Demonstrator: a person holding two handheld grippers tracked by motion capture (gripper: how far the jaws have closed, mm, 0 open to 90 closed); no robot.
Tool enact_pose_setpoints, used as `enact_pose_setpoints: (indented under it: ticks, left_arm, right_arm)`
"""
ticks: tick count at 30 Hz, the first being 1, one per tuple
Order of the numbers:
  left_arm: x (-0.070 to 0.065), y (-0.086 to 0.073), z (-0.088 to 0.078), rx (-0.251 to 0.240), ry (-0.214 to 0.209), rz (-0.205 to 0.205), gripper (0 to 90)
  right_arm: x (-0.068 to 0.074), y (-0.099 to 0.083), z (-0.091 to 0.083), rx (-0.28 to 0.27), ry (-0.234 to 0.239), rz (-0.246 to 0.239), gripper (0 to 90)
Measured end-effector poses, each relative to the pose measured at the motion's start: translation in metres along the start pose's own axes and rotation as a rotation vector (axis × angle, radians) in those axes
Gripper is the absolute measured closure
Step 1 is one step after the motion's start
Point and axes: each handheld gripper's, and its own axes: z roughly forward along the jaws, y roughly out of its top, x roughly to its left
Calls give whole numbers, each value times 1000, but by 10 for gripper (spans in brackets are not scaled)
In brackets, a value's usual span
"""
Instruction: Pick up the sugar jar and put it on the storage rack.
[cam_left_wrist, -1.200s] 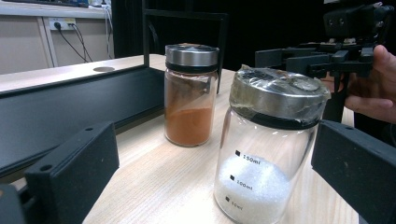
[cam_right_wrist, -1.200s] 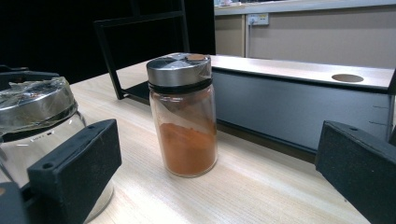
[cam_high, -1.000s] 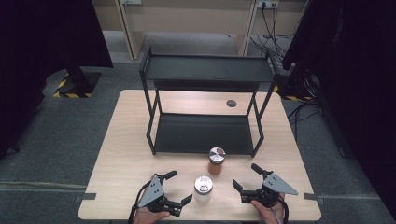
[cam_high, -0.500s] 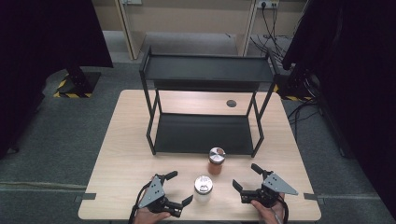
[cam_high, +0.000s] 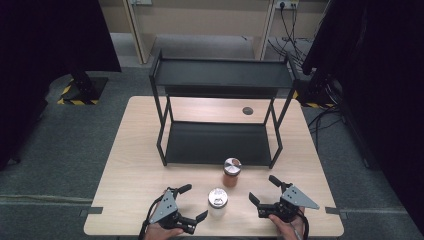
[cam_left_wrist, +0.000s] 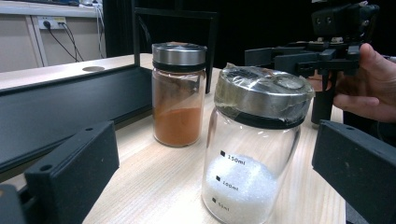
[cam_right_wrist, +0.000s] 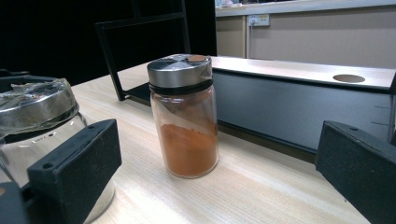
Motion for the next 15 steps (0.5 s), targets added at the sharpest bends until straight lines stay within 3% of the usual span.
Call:
enact_pose_setpoints:
  ticks: [15]
  left_arm:
    - [-8,4,9,22,-41,4,0]
  right_arm:
    - [0,0,1,0,1,-6,6]
